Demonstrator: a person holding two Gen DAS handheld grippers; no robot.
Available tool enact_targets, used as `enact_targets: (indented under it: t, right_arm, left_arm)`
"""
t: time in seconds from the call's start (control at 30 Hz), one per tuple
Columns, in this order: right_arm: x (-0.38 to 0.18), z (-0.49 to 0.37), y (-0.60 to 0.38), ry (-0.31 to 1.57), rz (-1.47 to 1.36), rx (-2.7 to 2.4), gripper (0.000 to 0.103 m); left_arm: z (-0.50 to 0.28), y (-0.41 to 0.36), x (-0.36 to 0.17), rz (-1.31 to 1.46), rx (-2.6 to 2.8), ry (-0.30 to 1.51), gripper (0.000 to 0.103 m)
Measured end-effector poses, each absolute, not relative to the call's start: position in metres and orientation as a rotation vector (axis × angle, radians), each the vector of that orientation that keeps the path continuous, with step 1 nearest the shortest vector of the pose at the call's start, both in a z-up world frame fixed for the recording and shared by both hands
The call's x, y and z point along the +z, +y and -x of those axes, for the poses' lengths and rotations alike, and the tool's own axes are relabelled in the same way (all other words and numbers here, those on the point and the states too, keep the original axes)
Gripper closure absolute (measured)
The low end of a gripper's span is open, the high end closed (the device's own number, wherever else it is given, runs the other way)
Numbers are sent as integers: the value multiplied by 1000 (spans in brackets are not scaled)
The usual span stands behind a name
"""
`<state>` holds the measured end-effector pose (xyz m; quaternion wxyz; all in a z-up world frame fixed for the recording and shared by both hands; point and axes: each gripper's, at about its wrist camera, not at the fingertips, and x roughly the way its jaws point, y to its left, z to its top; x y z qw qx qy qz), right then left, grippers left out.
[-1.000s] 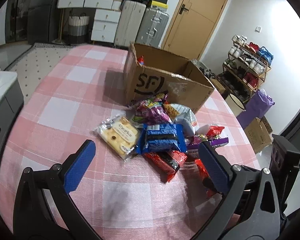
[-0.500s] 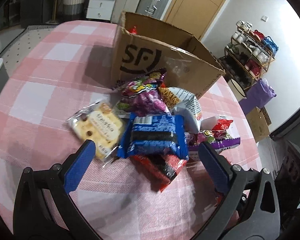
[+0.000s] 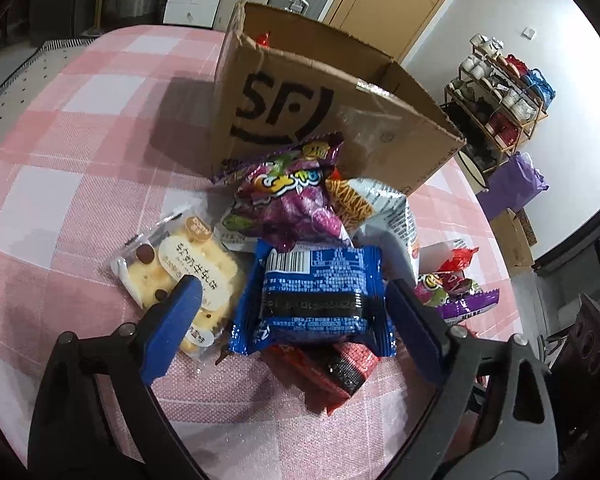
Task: Organize snacks
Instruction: 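Lower the left gripper onto the blue biscuit pack and close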
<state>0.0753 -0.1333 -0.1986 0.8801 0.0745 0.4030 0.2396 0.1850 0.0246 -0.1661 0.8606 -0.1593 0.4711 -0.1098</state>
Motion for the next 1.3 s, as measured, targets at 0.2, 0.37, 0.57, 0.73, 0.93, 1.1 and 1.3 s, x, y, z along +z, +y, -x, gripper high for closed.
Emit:
enact_targets:
  t: [0.2,0.37,0.57,0.73,0.93,1.1,1.3]
  right_arm:
    - [-200,-77,-136,839,-169,501,55]
    - [-201,-78,-135,839,-167,500,55]
    - [-201,-78,-135,839,-169,499,55]
    - [-202,-79,-135,841,-176,499,55]
    - [-199,-78,-138,827,-187,479,55]
    - [-197,-73,-135,817,-168,471,55]
    - [-190,-66,-139,796,-170,460,55]
  left_arm:
    - [-193,22,-169,330,-259,982,21]
    - [-186,12,-172,293,-300,1007,35]
    - [-187,11,-174,278,-300,1014,57]
    - [-187,10,-173,274,-300,1008,59]
    - [-172,15,-168,266,-284,990,59]
    - [-152,18,-155,239,-278,965,59]
    - [-132,23,-138,235,-279,931,59]
